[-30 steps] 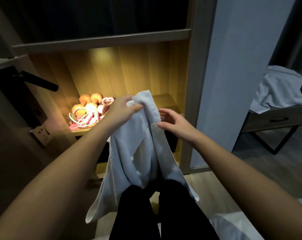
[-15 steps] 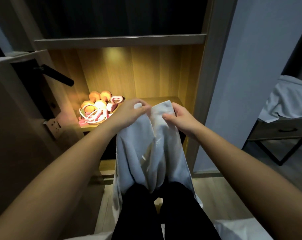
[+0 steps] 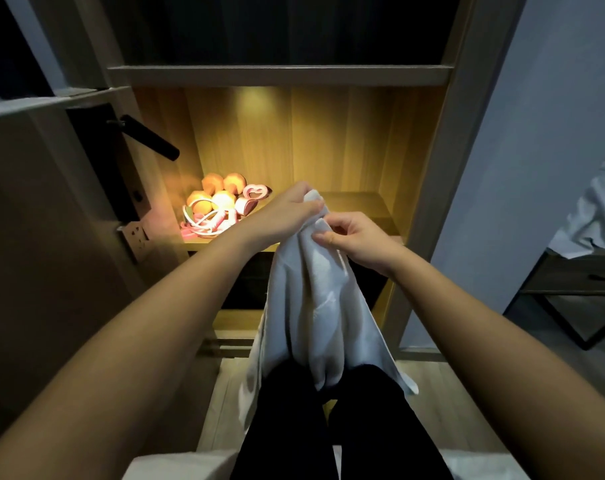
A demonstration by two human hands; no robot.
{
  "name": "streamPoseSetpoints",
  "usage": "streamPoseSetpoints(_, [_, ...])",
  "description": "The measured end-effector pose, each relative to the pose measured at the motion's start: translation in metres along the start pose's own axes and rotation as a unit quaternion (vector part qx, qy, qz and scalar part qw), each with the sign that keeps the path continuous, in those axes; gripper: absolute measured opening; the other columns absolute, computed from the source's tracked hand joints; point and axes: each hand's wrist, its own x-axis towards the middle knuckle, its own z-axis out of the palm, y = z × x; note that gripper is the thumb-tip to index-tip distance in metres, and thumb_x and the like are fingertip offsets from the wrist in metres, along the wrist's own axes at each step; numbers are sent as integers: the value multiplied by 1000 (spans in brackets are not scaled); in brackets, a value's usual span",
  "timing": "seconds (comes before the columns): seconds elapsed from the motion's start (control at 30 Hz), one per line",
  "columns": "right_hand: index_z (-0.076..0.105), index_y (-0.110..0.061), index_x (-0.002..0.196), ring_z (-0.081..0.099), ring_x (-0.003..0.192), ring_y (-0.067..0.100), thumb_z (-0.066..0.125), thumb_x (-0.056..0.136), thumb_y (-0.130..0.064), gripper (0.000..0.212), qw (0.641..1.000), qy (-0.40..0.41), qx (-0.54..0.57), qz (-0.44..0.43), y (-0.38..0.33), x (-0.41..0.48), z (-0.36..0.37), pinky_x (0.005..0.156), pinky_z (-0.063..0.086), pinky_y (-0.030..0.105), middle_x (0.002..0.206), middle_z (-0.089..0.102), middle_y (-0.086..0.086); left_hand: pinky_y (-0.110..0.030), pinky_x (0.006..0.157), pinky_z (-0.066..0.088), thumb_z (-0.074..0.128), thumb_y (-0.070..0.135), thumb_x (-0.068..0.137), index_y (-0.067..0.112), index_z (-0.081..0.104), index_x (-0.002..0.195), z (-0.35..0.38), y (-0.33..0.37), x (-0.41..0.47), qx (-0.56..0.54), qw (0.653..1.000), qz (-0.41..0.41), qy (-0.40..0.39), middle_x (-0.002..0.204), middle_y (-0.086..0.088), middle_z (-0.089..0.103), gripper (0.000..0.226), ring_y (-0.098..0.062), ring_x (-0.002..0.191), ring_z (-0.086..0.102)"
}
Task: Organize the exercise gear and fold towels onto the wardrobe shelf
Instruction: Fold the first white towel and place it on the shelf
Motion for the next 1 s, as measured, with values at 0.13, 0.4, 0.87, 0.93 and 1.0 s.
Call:
streamPoseSetpoints(0.13, [67,11,97,52,83,21,60,93,0,14,996,79,-21,-19,7,-2,3,76,40,31,88,61,15,-18,66,38,53,21,98,12,59,96,-1,-21,-8,-22,998,32,49,84,7,55,11,-2,74,48])
streamPoseSetpoints(0.4, [69,1,97,59,86,26,61,95,-14,18,981,190,-26,-4,9,10,-20,78,50,43,95,64,17,-28,82,51,71,31,86,23,57,118,24,-102,-48,12,998,-66,-12,110,5,62,36,-9,100,59])
streamPoseSetpoints(0.87, [70,-12,85,57,73,14,62,94,-24,17,962,260,-75,39,21,28,-38,64,48,30,79,62,4,-36,73,47,63,12,90,5,69,93,16,-222,-124,184,953,-240,-29,93,-12,64,10,-27,86,60])
streamPoseSetpoints(0.93, [70,-12,86,58,74,14,62,95,-24,17,962,260,-73,40,21,30,-36,64,49,29,79,63,4,-33,65,45,64,18,93,13,63,85,14,-229,-133,151,957,-248,-9,90,-9,63,10,-22,82,59])
streamPoseSetpoints(1.0, [71,-9,89,58,74,14,62,95,-25,19,962,260,-72,38,20,32,-35,64,50,28,81,63,5,-27,62,41,64,24,93,18,56,83,14,-234,-140,119,959,-258,10,87,-4,62,14,-17,78,58])
